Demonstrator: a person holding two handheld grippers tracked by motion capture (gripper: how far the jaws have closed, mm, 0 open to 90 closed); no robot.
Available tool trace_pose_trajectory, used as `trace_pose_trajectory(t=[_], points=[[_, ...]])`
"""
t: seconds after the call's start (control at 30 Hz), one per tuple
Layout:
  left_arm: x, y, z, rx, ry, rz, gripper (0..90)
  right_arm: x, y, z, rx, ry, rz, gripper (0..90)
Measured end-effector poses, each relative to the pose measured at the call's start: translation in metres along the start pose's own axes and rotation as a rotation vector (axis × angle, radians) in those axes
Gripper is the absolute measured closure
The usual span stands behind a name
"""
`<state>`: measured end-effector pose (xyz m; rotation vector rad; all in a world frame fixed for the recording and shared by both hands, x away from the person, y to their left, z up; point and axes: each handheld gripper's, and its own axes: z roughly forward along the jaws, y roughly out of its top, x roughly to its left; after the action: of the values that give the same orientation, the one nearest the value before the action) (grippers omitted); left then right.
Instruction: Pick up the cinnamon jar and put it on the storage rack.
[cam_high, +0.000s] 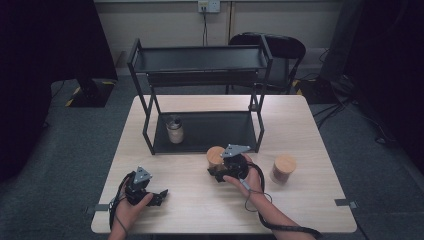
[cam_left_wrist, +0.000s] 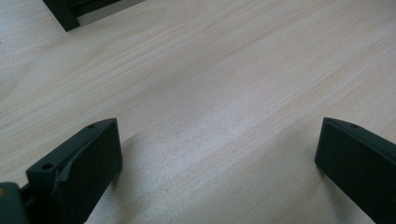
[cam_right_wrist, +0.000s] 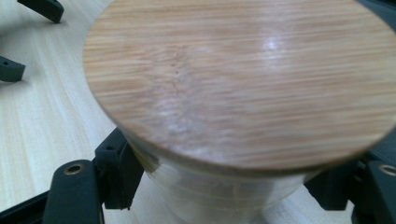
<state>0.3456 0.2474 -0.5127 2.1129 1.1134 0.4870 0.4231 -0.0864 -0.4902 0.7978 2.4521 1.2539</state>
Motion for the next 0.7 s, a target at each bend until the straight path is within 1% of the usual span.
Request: trace_pose_trajectory(t=[0.17, 0.4, 0.7], points=[[0.000, 0.000, 0.000, 0.000, 0.000, 0.000, 0.1, -0.003, 0.002, 0.003, 0.005, -0.008, -0.002, 25.2], [0.000, 0.000, 0.000, 0.000, 0.000, 0.000, 0.1, -0.008, 0.007, 0.005, -0.005, -0.004, 0.010, 25.2], [0.000, 0.000, 0.000, 0.000, 0.000, 0.000, 0.1, -0.010, 0.011, 0.010, 0.002, -0.009, 0.008, 25.2]])
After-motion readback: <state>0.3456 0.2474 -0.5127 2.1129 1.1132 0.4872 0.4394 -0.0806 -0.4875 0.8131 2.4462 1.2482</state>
